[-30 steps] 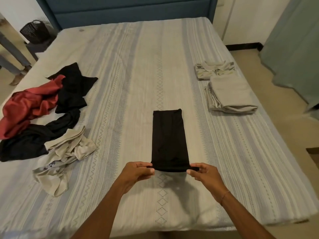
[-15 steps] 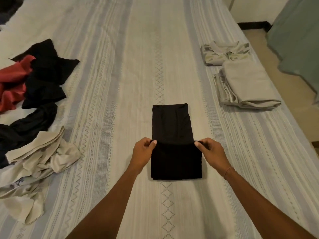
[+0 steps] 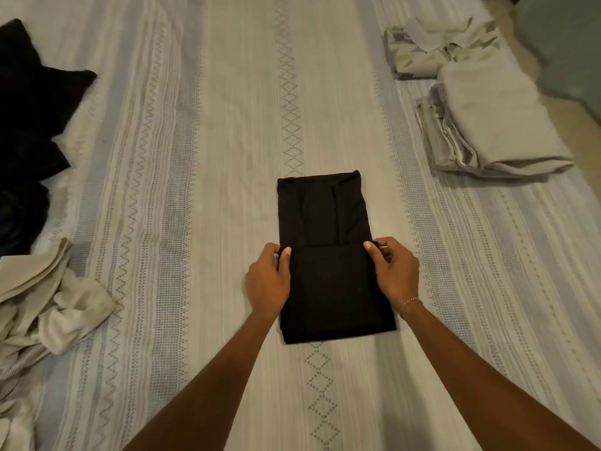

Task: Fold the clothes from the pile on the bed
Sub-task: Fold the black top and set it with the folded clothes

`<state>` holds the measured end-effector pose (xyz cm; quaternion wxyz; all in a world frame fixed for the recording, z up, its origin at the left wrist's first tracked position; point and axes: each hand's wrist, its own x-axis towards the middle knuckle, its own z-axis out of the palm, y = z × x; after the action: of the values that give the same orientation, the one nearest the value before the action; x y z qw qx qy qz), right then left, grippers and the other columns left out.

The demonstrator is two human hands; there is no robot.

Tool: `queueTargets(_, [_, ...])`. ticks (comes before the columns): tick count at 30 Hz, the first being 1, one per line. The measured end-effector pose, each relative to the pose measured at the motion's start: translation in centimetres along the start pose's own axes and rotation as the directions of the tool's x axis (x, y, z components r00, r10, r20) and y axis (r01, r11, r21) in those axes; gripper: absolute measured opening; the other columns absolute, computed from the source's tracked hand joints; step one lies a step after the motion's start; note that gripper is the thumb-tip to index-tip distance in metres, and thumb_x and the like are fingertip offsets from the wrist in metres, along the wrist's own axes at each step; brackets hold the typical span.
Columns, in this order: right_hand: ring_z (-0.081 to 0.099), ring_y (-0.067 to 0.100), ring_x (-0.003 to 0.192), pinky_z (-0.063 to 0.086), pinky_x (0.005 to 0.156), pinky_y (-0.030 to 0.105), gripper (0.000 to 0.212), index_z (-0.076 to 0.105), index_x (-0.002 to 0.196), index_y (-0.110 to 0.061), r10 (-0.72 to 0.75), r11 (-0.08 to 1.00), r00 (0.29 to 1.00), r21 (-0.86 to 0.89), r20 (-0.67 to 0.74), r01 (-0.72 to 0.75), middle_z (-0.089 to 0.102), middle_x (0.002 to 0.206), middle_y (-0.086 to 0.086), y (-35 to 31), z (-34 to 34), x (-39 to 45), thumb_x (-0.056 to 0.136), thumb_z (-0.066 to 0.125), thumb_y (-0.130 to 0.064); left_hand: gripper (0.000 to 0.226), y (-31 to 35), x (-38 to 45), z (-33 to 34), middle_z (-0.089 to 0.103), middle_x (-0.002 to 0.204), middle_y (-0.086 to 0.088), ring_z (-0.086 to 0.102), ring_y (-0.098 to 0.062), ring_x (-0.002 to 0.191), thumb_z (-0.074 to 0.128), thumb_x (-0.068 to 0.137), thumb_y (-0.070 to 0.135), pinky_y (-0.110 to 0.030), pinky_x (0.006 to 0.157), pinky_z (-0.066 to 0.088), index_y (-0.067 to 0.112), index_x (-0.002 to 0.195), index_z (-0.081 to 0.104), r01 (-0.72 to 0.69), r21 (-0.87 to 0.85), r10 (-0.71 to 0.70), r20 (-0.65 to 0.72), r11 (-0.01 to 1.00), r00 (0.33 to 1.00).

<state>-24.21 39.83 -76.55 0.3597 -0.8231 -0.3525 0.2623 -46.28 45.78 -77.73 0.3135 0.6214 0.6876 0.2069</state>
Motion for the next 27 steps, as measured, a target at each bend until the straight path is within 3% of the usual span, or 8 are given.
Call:
queueTargets(3, [0.066, 0.014, 0.095, 0.05, 0.078, 0.021, 0.025, 0.066, 0.115, -0.022, -0.07, 0.996, 0.997, -0.064, -0.014, 0.069, 0.068, 0.1, -0.006, -0.1, 0.0, -0.5, 0.098, 0.061, -0.041, 0.033, 1.0, -0.7, -0.2, 0.066, 0.09, -0.003, 0.06, -0.014, 0.074, 0.05, 0.102, 0.044, -0.023, 0.066, 0.042, 0.014, 0.115, 0.058, 0.044, 0.108, -0.041, -0.037, 0.993, 0.998])
queueTargets(6, [0.054, 0.016, 0.119, 0.046, 0.096, 0.028, 0.038, 0.056, 0.135, -0.017, -0.368, 0.896, 0.93, -0.274, -0.019, 0.349, 0.058, 0.13, 0.002, -0.3, 0.3, -2.8, 0.103, 0.056, -0.037, 0.044, 1.6, -2.6, 0.1, 0.062, 0.122, -0.009, 0.06, -0.023, 0.108, 0.054, 0.1, 0.04, -0.033, 0.088, 0.051, 0.009, 0.132, 0.053, -0.186, 0.236, 0.222, -0.138, 0.954, 0.965])
queueTargets(9, [0.032, 0.024, 0.148, 0.032, 0.119, 0.042, 0.046, 0.047, 0.149, -0.019, -0.516, 0.707, 0.836, -0.458, 0.187, 0.539, 0.038, 0.158, 0.008, 0.6, 1.6, -5.4, 0.106, 0.042, -0.037, 0.057, 1.2, -4.5, 1.5, 0.043, 0.153, -0.012, 0.038, -0.026, 0.143, 0.043, 0.103, 0.042, -0.044, 0.117, 0.037, 0.011, 0.151, 0.036, -0.533, 0.317, 0.529, 0.105, 0.785, 0.842])
queueTargets(11, [0.01, 0.025, 0.156, 0.021, 0.124, 0.049, 0.052, 0.029, 0.158, -0.027, -0.441, 0.678, 0.848, -0.51, 0.293, 0.529, 0.017, 0.168, 0.007, 1.7, 2.3, -5.8, 0.108, 0.029, -0.041, 0.064, 0.1, -4.9, 2.5, 0.018, 0.167, -0.009, 0.011, -0.023, 0.155, 0.029, 0.106, 0.049, -0.045, 0.124, 0.02, 0.015, 0.159, 0.017, -0.6, 0.349, 0.528, 0.285, 0.72, 0.8])
queueTargets(14, [-0.007, 0.023, 0.156, 0.012, 0.125, 0.052, 0.055, 0.011, 0.161, -0.033, -0.37, 0.659, 0.853, -0.543, 0.367, 0.52, 0.0, 0.17, 0.005, 3.1, 2.5, -4.8, 0.108, 0.022, -0.043, 0.069, -1.2, -4.9, 3.2, 0.001, 0.169, -0.005, -0.006, -0.018, 0.156, 0.024, 0.106, 0.053, -0.044, 0.127, 0.011, 0.014, 0.161, 0.008, -0.567, 0.376, 0.463, 0.335, 0.733, 0.821])
queueTargets(20, [-0.01, 0.022, 0.156, 0.01, 0.125, 0.054, 0.057, 0.01, 0.161, -0.031, -0.368, 0.682, 0.83, -0.486, 0.419, 0.547, -0.002, 0.17, 0.005, 2.6, 2.0, -4.2, 0.107, 0.02, -0.049, 0.077, -0.7, -5.3, 2.9, -0.002, 0.169, -0.006, -0.007, -0.018, 0.156, 0.028, 0.104, 0.058, -0.044, 0.127, 0.01, 0.011, 0.161, 0.005, -0.505, 0.328, 0.411, 0.316, 0.799, 0.855])
queueTargets(23, [-0.004, 0.024, 0.156, 0.002, 0.126, 0.05, 0.074, 0.016, 0.161, -0.022, -0.454, 0.686, 0.755, -0.354, 0.473, 0.635, 0.002, 0.17, 0.005, 2.7, -0.1, -5.8, 0.102, 0.04, -0.059, 0.096, -1.1, -6.0, 0.8, 0.0, 0.169, -0.009, -0.005, -0.02, 0.156, 0.042, 0.095, 0.068, -0.043, 0.126, 0.005, 0.008, 0.16, 0.007, -0.619, 0.22, 0.501, 0.418, 0.754, 0.758])
queueTargets(27, [0.009, 0.023, 0.156, 0.009, 0.126, 0.044, 0.092, 0.027, 0.159, -0.017, -0.523, 0.566, 0.633, -0.323, 0.57, 0.759, 0.011, 0.169, 0.0, 5.5, -2.9, -9.0, 0.087, 0.059, -0.066, 0.111, -4.8, -7.6, -1.9, 0.022, 0.164, -0.011, 0.02, -0.027, 0.152, 0.052, 0.077, 0.08, -0.048, 0.125, 0.014, 0.011, 0.158, 0.023, -0.789, 0.314, 0.581, 0.544, 0.527, 0.605])
